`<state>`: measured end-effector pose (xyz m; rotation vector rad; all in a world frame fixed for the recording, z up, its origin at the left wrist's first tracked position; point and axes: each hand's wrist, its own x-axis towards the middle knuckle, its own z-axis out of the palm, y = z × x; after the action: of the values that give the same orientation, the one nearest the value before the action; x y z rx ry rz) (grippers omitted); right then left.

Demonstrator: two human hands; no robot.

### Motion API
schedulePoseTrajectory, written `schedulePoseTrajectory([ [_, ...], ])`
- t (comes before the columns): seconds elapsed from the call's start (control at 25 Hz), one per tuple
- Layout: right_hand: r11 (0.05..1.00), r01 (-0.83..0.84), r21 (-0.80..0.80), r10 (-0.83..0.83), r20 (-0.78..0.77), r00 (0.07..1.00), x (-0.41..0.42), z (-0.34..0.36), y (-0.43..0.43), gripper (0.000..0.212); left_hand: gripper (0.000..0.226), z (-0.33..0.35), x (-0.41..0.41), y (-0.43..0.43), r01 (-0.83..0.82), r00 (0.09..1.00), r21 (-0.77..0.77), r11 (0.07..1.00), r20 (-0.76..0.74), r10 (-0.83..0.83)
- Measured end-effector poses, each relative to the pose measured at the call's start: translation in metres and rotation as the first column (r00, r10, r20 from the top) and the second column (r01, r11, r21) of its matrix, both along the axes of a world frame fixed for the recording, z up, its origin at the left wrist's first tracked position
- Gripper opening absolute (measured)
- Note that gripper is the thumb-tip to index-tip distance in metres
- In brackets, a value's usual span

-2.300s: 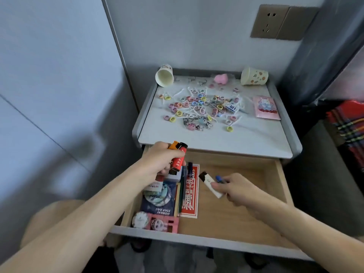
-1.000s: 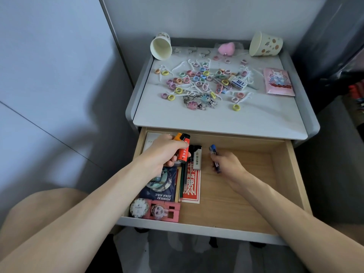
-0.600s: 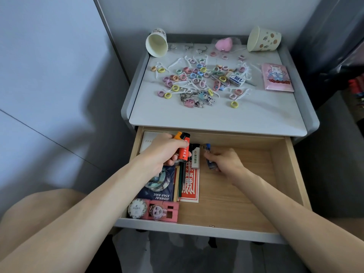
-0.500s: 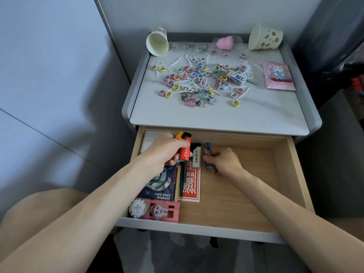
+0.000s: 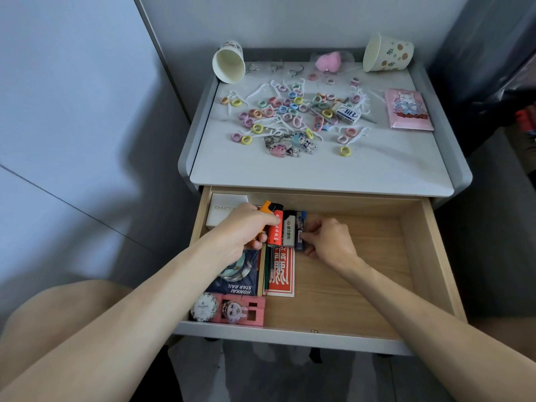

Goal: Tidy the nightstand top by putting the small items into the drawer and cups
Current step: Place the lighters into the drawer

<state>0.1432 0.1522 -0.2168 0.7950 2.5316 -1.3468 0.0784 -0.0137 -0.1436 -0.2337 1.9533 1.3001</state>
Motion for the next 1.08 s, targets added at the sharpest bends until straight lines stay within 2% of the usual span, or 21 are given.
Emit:
schedulePoseTrajectory([
  [0.08,0.994,0.002,0.109,-0.001,-0.012,1.0,0.0,0.005,0.002,0.009,0.01,-0.002,0.001,0.001,-0.02,1.0,0.014,1.0,0.024,0.019],
  [0.12,0.996,0.011,0.089,-0.009,-0.024,1.0,0.002,0.012,0.001,0.014,0.01,-0.003,0.001,0.001,-0.033,0.999,0.024,0.999,0.03,0.032],
  [0.16,0.999,0.019,-0.029,-0.02,-0.035,0.999,0.004,0.02,-0.002,0.02,0.011,-0.004,0.001,0.001,-0.044,0.999,0.035,0.998,0.03,0.043],
  [0.2,0.975,0.01,-0.223,-0.018,-0.036,0.999,0.007,0.029,-0.006,0.023,0.013,-0.006,0.001,0.001,-0.049,0.999,0.047,0.998,0.027,0.048],
  [0.24,0.913,-0.013,-0.408,0.004,-0.024,1.0,0.01,0.038,-0.011,0.023,0.014,-0.007,0.002,0.001,-0.047,0.999,0.059,0.997,0.024,0.046],
  [0.28,0.849,-0.043,-0.527,0.04,-0.018,0.999,0.013,0.046,-0.015,0.022,0.015,-0.008,0.003,0.001,-0.04,0.999,0.068,0.997,0.023,0.038],
  [0.36,0.795,-0.066,-0.604,0.076,-0.009,0.997,0.018,0.048,-0.018,0.015,0.017,-0.011,0.008,0.003,-0.011,1.0,0.054,0.998,0.022,0.01],
  [0.48,0.815,-0.01,-0.58,0.098,0.12,0.988,0.026,0.034,-0.015,0.011,0.017,-0.011,0.008,0.003,-0.051,0.999,0.011,0.999,-0.006,0.051],
  [0.64,0.891,-0.026,-0.454,0.183,0.306,0.934,0.035,0.01,-0.016,0.009,0.011,-0.006,-0.002,0.0,-0.178,0.984,0.08,0.981,0.019,0.177],
  [0.92,0.919,-0.016,-0.393,0.167,0.354,0.92,0.022,-0.002,-0.021,0.016,0.016,-0.006,-0.002,0.004,-0.121,0.993,0.071,0.99,0.023,0.12],
  [1.08,0.939,-0.029,-0.342,0.164,0.375,0.912,0.021,0.003,-0.023,0.024,0.018,-0.001,0.002,0.002,-0.018,0.998,0.029,0.999,-0.054,0.02],
])
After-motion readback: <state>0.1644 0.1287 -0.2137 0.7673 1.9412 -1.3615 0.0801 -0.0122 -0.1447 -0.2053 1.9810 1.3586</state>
